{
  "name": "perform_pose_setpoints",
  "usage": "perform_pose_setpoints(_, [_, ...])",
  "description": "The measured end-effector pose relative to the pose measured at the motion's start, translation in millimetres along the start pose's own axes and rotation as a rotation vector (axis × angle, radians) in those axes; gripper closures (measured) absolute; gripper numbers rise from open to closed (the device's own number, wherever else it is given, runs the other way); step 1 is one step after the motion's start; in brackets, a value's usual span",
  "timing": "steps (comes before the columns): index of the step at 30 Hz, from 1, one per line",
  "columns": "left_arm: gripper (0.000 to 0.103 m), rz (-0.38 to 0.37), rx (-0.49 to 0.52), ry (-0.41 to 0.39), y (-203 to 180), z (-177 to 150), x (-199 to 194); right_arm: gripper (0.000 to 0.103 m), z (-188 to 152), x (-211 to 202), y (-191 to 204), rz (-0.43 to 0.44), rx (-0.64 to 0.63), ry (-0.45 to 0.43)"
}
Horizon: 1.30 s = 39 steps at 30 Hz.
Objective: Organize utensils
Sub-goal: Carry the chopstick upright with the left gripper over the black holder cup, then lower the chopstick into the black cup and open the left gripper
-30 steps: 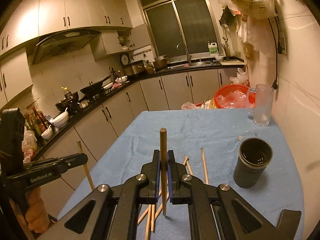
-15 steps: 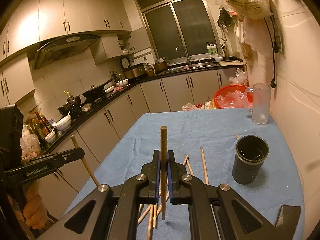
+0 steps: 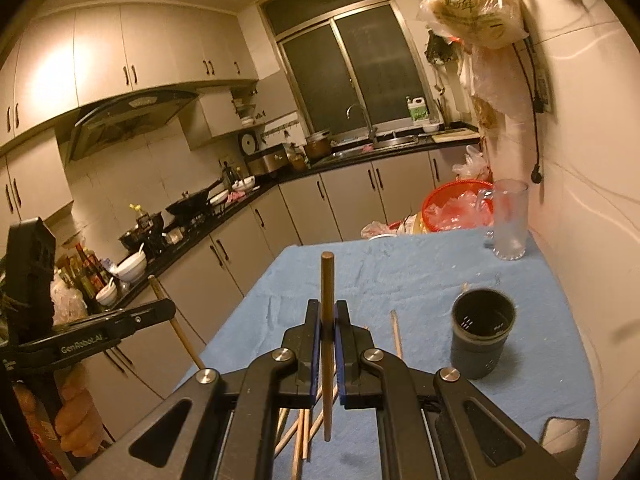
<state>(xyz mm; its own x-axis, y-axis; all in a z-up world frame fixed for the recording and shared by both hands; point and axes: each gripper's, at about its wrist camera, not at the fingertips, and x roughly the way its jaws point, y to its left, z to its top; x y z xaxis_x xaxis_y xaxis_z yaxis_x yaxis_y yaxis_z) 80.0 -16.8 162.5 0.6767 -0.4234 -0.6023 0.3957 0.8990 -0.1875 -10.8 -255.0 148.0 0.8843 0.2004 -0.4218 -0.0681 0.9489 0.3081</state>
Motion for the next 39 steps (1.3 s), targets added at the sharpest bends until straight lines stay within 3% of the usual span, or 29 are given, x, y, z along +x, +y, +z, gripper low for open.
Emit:
perform_pose_setpoints(12, [0.096, -0.075, 0.055, -0.022, -63, 50, 15, 0.097, 55, -44, -46, -0.088, 0.043, -0.132])
perform_pose_setpoints(22, [0.096, -0.159, 0.068, -0.056, -119, 97, 40, 0.097, 94, -48, -89, -0.174, 0.087, -0.205])
perform_pose_setpoints(29, [0.096, -0.193, 0.067, -0.075, -151, 118, 68, 0.097, 112, -29, -124, -0.207, 0.130, -0.207])
perform_pose_setpoints(34, [0.096, -0.169, 0.055, -0.082, -165, 118, 100, 0.097, 111, -6, -146, -0.228, 0.141, -0.183])
perform_pose_setpoints(39, [0.096, -0.161, 0.048, -0.021, -165, 105, 137, 0.097, 98, 20, -165, -0.234, 0.163, -0.126])
